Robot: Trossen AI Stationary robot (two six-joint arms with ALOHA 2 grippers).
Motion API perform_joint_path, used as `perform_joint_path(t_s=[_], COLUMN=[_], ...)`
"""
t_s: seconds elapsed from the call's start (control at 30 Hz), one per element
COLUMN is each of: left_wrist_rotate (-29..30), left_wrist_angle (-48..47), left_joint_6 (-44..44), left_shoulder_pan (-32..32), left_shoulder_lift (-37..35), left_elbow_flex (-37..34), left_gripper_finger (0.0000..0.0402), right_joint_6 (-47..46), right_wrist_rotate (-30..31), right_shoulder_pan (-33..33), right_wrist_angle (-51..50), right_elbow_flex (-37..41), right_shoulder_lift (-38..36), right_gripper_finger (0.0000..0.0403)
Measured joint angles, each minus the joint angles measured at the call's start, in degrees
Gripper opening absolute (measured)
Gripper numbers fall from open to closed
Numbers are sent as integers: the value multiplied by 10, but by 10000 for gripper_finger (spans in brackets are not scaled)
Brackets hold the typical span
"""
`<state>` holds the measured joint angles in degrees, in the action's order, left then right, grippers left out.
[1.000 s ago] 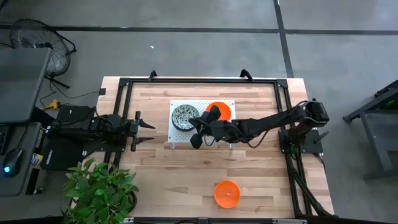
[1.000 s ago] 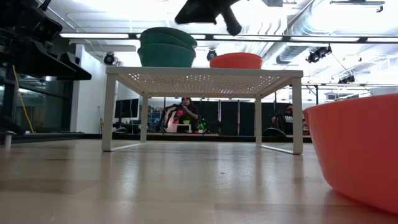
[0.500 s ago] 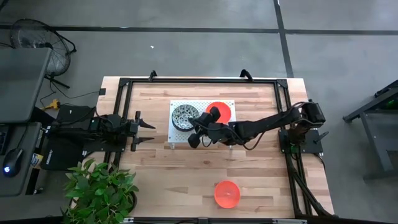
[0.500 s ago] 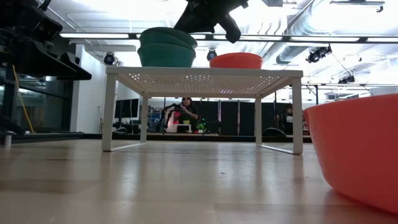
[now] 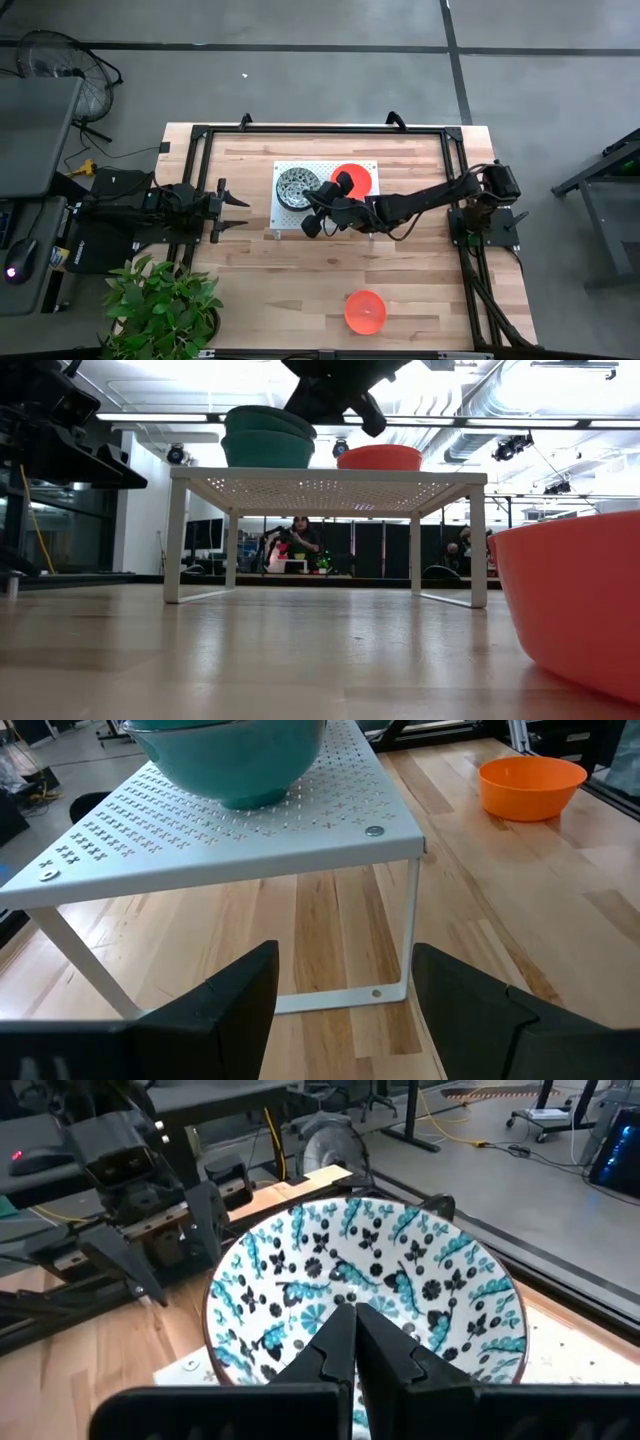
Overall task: Pick & Place Mini bowls
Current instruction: Stack the white patterned bowl on the white patterned bowl on the shelf
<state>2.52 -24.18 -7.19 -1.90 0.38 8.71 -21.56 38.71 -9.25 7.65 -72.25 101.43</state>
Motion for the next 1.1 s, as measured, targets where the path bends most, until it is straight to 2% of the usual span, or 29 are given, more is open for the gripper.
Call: perform_joint_path(t_s=[0.17, 0.3, 0.57, 0.77, 1.1], left_wrist_rotate=[2, 2, 2, 1, 0], left_wrist_angle=[0, 0, 0, 0, 0], left_joint_6=[-17, -31, -32, -33, -33], left_shoulder_pan=[0, 0, 0, 0, 0], left_shoulder_lift=[0, 0, 0, 0, 0], left_elbow_flex=[0, 0, 0, 0, 0], left_gripper_finger=[225, 225, 225, 225, 225], right_joint_6=[-5, -2, 23, 23, -35], right_wrist_rotate=[-26, -25, -24, -89, -29], right_shoulder_pan=[10, 12, 8, 9, -4], right_wrist_angle=[3, 6, 81, 92, 136], right_elbow_flex=[0, 0, 0, 0, -1], right_shoulder_lift=[3, 6, -3, -4, -3], right_gripper_finger=[0, 0, 0, 0, 0])
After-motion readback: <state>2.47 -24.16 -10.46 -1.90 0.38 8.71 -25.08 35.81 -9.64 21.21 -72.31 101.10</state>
